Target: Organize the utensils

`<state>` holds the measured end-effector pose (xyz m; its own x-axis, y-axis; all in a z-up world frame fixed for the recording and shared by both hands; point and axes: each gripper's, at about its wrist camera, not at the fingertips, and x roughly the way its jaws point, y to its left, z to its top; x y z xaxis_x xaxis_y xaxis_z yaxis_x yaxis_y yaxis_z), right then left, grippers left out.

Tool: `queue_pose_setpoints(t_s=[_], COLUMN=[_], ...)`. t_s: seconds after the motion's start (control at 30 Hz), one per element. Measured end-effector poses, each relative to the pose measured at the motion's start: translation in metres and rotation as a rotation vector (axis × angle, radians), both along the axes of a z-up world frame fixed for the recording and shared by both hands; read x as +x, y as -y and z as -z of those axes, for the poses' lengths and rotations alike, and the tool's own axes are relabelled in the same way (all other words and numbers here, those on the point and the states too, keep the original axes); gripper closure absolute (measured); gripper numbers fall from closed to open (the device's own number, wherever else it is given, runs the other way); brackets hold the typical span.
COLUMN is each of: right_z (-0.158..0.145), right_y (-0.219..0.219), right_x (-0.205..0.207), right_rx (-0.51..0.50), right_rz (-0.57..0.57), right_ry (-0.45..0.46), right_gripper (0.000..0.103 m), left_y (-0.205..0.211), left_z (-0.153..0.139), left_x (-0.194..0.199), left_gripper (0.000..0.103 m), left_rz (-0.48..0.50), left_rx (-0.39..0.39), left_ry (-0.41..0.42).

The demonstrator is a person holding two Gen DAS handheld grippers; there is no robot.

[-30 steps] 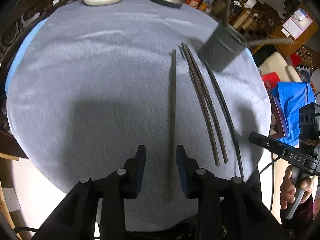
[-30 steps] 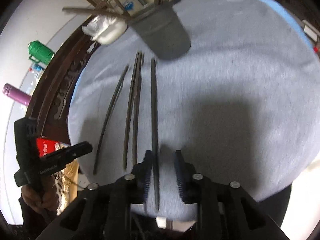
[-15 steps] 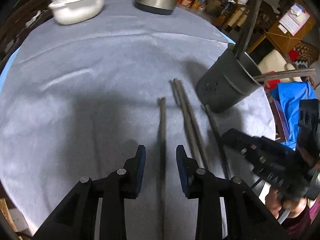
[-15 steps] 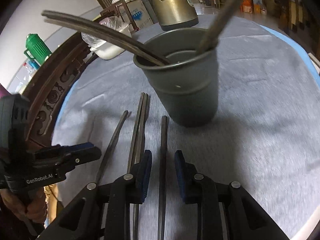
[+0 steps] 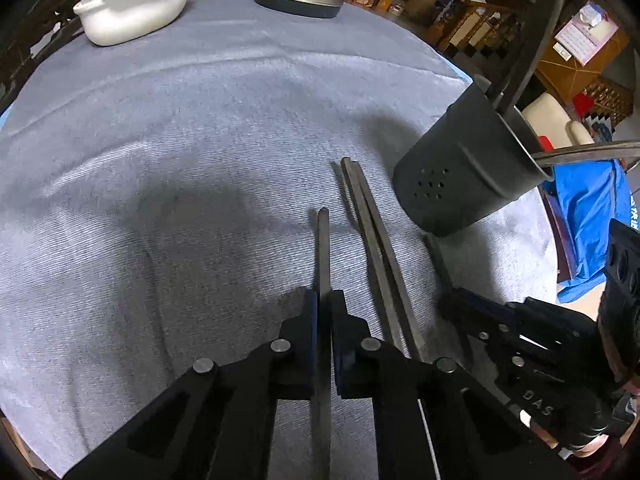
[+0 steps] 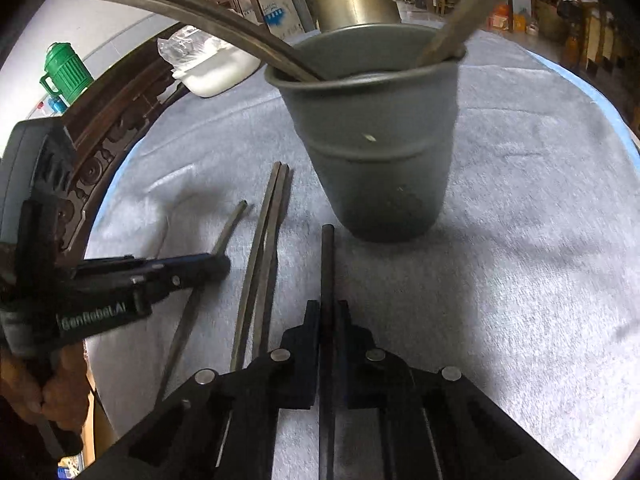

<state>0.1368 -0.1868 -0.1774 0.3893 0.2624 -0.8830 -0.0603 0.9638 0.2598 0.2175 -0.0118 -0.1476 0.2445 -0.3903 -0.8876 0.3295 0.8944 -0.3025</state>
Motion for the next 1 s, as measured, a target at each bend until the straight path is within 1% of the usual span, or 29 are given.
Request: queue_pose_setpoints(t_s=[0.1, 0.2, 0.33, 0.37, 0.43, 0.47, 0.5, 0.6, 0.67, 0.73, 0.77, 0.8, 0.87, 0.9, 1.0], right_z=[-0.002, -0.004, -0.004, -0.004, -0.004, -0.004, -0.004, -0.004, -0.003, -0.003, -0.004, -0.004, -0.004, -0.006, -0.017], right_y=[0.009, 0.012, 0.014, 0.014, 0.011, 0.009, 0.006, -0.001, -0.005, -0.009, -0.01, -0.01, -0.005, -0.001, 0.006], right_x=[-0.017, -0.024, -0.018, -0.015, -0.006, -0.003, 0.001, 0.009, 0.012, 0.012, 0.012, 0.012, 0.013, 0.013, 0.008], right_rx=[-0.001, 0.002, 0.012, 0.014, 0.013, 0.009, -0.001, -0.034, -0.064, -0.109, -0.137, -0.151, -0.12, -0.106, -0.087], right_rz=[-0.01, -0.017, -0.012, -0.006, -0.001, -0.006, -0.009, -0.016, -0.032, -0.043, -0.047, -0.051, -0.044, -0.036, -0.033], right_ry=[-0.015, -0.042, -0.097, -0.106, -0.117, -0.117, -0.114, -0.096, -0.071, -0.063, -0.06, -0.058, -0.063, -0.06, -0.021], right_gripper=[0.095, 0.095, 0.093, 0.092, 0.086, 0.082, 0.079, 0.077, 0.077, 0.081, 0.089, 0.094, 0.096, 0.096, 0.096], left_y=[-0.007, -0.017, -0.024, -0.024, -0.023, -0.022, -0.023, -0.021, -0.019, -0.014, -0.012, -0.009, -0.009, -0.01, -0.01], left_z=[-0.002, -0.003, -0.006, -0.006, -0.008, -0.008, -0.01, -0.011, -0.011, -0.011, -0.01, -0.009, -0.008, -0.008, -0.015], left_x=[-0.009, -0.02, -0.022, -0.02, -0.014, -0.01, -0.008, -0.002, -0.001, 0.002, 0.003, 0.006, 0.009, 0.009, 0.007], left_gripper=[0.097, 0.096, 0.096, 0.094, 0.083, 0.074, 0.072, 0.072, 0.072, 0.077, 0.088, 0.094, 0.097, 0.097, 0.097], left_rz=[0.002, 0.008, -0.004, -0.007, -0.012, -0.012, -0.012, -0.016, -0.013, -0.012, -0.006, -0.002, -0.012, -0.02, -0.037], left_rx=[0.012, 0.025, 0.033, 0.036, 0.034, 0.03, 0.029, 0.035, 0.035, 0.043, 0.049, 0.055, 0.053, 0.05, 0.041], left_ry=[0.0, -0.009, -0.037, -0.041, -0.05, -0.049, -0.049, -0.049, -0.039, -0.027, -0.021, -0.016, -0.011, -0.012, 0.017])
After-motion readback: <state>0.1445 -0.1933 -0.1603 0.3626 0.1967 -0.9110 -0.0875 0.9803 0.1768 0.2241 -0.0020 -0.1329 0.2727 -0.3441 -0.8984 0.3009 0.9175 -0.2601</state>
